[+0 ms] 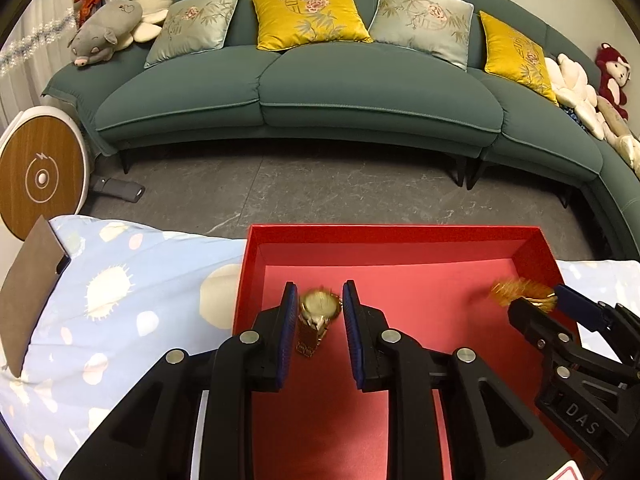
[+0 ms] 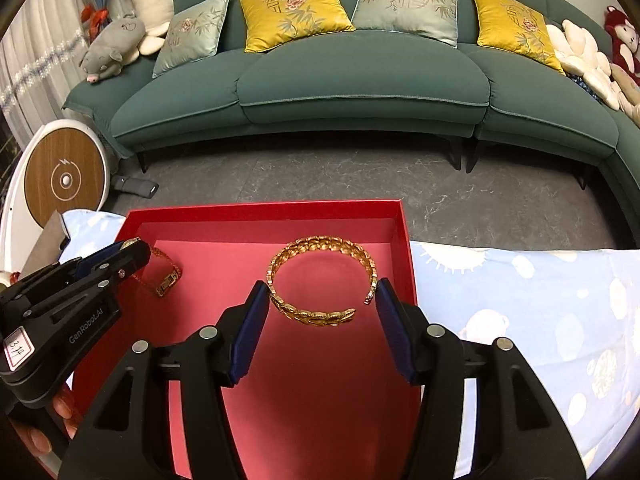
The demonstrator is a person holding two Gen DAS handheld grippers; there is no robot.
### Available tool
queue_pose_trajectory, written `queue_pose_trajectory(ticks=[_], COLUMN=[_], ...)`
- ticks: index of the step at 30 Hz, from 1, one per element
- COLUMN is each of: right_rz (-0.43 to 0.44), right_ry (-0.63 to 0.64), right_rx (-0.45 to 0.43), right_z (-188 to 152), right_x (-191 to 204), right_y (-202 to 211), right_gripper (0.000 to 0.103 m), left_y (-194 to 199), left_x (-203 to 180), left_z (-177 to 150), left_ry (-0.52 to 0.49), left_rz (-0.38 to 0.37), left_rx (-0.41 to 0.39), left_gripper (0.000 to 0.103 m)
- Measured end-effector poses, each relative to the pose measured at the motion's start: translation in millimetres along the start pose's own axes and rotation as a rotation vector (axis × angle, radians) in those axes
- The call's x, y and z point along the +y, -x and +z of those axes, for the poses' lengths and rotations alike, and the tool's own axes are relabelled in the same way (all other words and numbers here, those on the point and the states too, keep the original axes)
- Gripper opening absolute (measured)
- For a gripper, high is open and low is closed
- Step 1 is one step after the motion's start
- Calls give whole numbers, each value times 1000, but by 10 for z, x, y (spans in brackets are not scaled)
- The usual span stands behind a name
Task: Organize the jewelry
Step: 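Carry the gold watch and bangle into the red box and open both grippers, then grasp the dark bead bracelet with the left gripper while the right approaches the silver watch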
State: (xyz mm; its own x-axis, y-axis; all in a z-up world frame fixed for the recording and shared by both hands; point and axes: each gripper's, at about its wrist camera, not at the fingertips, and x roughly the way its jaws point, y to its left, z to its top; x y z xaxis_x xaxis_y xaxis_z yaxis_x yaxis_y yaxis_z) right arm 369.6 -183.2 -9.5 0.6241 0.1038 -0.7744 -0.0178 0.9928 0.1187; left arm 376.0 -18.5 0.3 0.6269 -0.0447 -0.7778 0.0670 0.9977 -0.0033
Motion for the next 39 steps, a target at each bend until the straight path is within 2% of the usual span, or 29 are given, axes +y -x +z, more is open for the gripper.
queue_pose_trajectory(ticks=[2, 4, 8, 10, 12, 16, 21, 27, 30, 33, 39], right_rz=[10, 29, 73, 68, 62, 32, 46, 66, 44, 19, 3], right_ry=[-19, -46, -60, -38, -2, 64, 42, -19, -11, 10, 10], right_rx=[-18, -43, -95, -131, -168, -197, -189, -132, -104, -86, -65], right_z=[-24, -66, -211, -350, -540, -993, -1628, -2279, -2492, -2566, -2623], right_x=[-27, -75, -167, -173, -169, -152, -208, -256, -236, -226, -283], right_y=[61, 203, 697, 1047, 1411, 2007, 2445, 2547, 2500, 2407, 2267], right_gripper=[57, 58, 59, 63, 65, 66, 66, 66, 66, 66, 66], left_y=[70, 209, 740, 1049, 1342, 1736, 1981, 2056, 1919, 1778, 1605], left_x=[5, 23, 95, 146, 215, 329, 393, 344, 230, 83, 6], left_z=[-7, -35, -215, -378, -602, -1102, -1801, -2490, -2678, -2767, -2826], left_ry=[-7, -14, -42, -53, -48, -35, -28, -40, -71, -123, -128], left_rz=[0, 1, -31, -46, -68, -93, -91, -106, -114, -86, -114], left_rx=[-11, -18, -76, -97, -104, -76, -15, 38, 83, 89, 126], left_gripper=[23, 31, 38, 51, 60, 60, 60, 60, 60, 60, 59])
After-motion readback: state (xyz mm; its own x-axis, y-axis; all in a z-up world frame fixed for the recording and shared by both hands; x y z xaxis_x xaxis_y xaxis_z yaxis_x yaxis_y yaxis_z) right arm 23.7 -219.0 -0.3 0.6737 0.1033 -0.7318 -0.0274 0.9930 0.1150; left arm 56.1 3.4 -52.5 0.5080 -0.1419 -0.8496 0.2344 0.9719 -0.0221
